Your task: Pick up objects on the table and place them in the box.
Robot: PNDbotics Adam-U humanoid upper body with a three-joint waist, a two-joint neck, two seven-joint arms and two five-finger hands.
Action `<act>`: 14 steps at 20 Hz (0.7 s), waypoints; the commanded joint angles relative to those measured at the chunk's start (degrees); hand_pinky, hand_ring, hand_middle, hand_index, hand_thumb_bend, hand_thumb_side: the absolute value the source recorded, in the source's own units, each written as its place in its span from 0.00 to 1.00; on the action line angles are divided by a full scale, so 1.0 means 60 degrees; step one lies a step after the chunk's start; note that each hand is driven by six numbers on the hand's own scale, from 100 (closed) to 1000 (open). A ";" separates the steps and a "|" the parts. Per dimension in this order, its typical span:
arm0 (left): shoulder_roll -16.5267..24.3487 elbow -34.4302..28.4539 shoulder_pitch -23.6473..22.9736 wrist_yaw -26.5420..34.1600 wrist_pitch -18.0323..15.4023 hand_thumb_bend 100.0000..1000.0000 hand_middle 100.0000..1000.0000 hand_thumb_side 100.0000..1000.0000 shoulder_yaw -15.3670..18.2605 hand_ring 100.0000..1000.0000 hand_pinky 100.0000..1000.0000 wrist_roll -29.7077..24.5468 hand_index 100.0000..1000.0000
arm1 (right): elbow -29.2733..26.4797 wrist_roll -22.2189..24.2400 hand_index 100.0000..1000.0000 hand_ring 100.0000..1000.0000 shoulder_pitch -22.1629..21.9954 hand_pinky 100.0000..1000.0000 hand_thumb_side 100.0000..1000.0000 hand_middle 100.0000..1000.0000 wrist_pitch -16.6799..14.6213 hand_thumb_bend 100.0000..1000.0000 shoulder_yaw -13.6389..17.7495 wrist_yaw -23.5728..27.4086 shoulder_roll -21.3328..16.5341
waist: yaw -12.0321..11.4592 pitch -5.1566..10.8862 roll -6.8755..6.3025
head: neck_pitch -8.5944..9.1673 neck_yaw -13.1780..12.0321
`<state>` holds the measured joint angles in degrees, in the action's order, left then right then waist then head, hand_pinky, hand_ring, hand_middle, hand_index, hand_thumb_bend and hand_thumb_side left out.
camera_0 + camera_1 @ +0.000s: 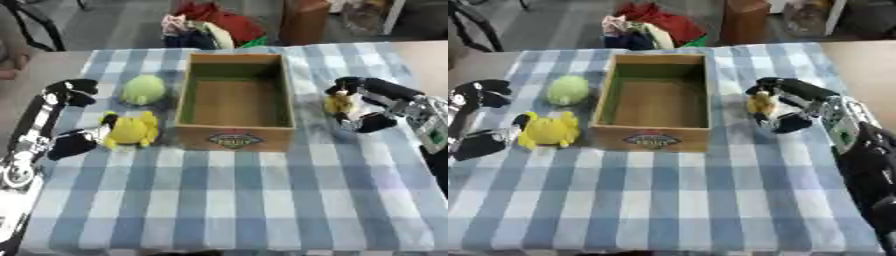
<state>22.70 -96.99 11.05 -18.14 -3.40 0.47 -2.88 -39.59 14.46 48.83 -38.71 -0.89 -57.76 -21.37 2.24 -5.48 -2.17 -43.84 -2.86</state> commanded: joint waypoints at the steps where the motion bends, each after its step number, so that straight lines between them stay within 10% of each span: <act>1: 0.0172 -0.0146 0.0078 0.0033 -0.0014 0.32 0.63 0.00 0.0016 0.63 0.70 -0.0016 0.78 | -0.0026 -0.0403 0.88 0.99 0.0111 0.74 0.21 0.78 0.0372 0.00 0.0120 -0.0489 -0.0266 | -0.0010 0.0110 0.0006 | -0.0046 0.0007; 11: 0.0174 -0.0151 0.0073 0.0032 -0.0009 0.30 0.63 0.00 0.0017 0.63 0.70 -0.0015 0.78 | 0.0362 -0.1622 0.80 0.90 0.0057 0.64 0.19 0.67 0.0670 0.00 0.0309 -0.1915 -0.0191 | 0.0004 0.0111 0.0002 | -0.0046 -0.0001; 13: 0.0179 -0.0156 0.0073 0.0032 -0.0009 0.30 0.63 0.00 0.0015 0.63 0.70 -0.0017 0.78 | 0.0211 -0.1834 0.42 0.82 0.0094 0.55 0.13 0.27 0.0717 0.00 0.0453 -0.1836 -0.0166 | 0.0005 0.0119 -0.0008 | -0.0046 -0.0011; 14: 0.0183 -0.0158 0.0074 0.0032 -0.0007 0.30 0.63 0.00 0.0015 0.63 0.70 -0.0018 0.78 | 0.0099 -0.1977 0.40 0.82 0.0090 0.54 0.12 0.26 0.0746 0.00 0.0506 -0.1722 -0.0160 | 0.0005 0.0121 -0.0010 | -0.0046 -0.0015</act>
<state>22.70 -96.99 11.04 -18.14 -3.41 0.47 -2.89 -37.90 3.48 48.39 -34.42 1.45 -68.16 -21.38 2.23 -5.47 -2.22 -43.84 -2.88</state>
